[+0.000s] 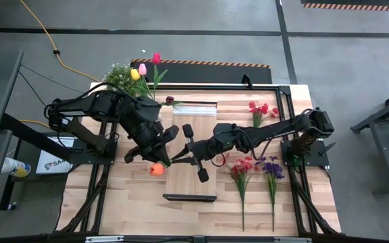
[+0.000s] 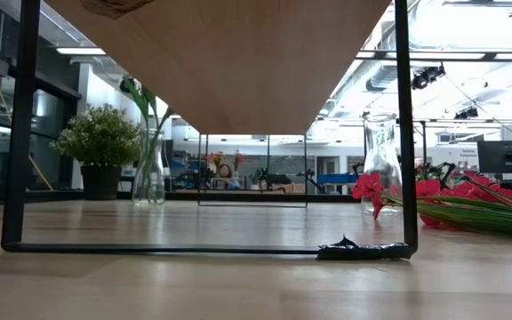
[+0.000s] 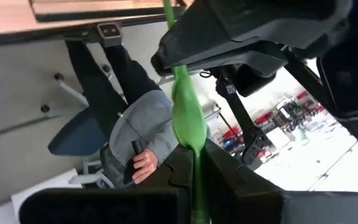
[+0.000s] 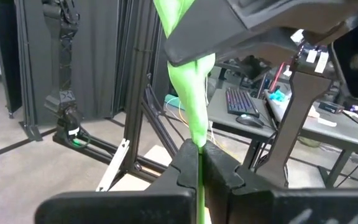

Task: Pick and place flowers into a vace then onto a shelf
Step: Put the orange flower into the left vase

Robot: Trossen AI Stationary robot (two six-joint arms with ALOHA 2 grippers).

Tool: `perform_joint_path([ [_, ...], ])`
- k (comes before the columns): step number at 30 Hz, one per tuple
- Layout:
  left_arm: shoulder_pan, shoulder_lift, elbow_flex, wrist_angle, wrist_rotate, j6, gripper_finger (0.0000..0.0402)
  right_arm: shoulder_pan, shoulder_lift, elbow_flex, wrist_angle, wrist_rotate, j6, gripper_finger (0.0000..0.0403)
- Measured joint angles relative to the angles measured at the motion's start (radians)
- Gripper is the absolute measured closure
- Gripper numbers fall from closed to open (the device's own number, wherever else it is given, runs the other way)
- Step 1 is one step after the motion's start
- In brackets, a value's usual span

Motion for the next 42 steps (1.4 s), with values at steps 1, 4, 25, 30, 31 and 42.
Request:
perform_joint_path([
  [1, 0.000, 0.000, 0.002, 0.002, -0.007, 0.016, 0.0336, 0.000, 0.000, 0.000, -0.005, 0.000, 0.001, 0.0402],
  [4, 0.000, 0.000, 0.002, 0.001, -0.023, 0.034, 0.0326, 0.005, -0.001, 0.001, -0.021, 0.006, 0.003, 0.0402],
  [25, 0.001, -0.002, 0.006, -0.298, -0.161, 0.301, 0.0262, 0.050, 0.002, 0.001, -0.085, -0.011, 0.025, 0.0403],
  [30, 0.001, -0.002, 0.006, -0.408, -0.253, 0.359, 0.0259, 0.076, 0.002, 0.001, -0.084, -0.024, 0.025, 0.0402],
  [31, 0.001, -0.002, 0.006, -0.427, -0.283, 0.373, 0.0259, 0.080, 0.002, 0.001, -0.083, -0.033, 0.025, 0.0402],
  [42, 0.000, -0.002, 0.006, -0.451, -0.720, 0.644, 0.0259, 0.125, -0.076, 0.000, -0.079, -0.053, 0.026, 0.0402],
])
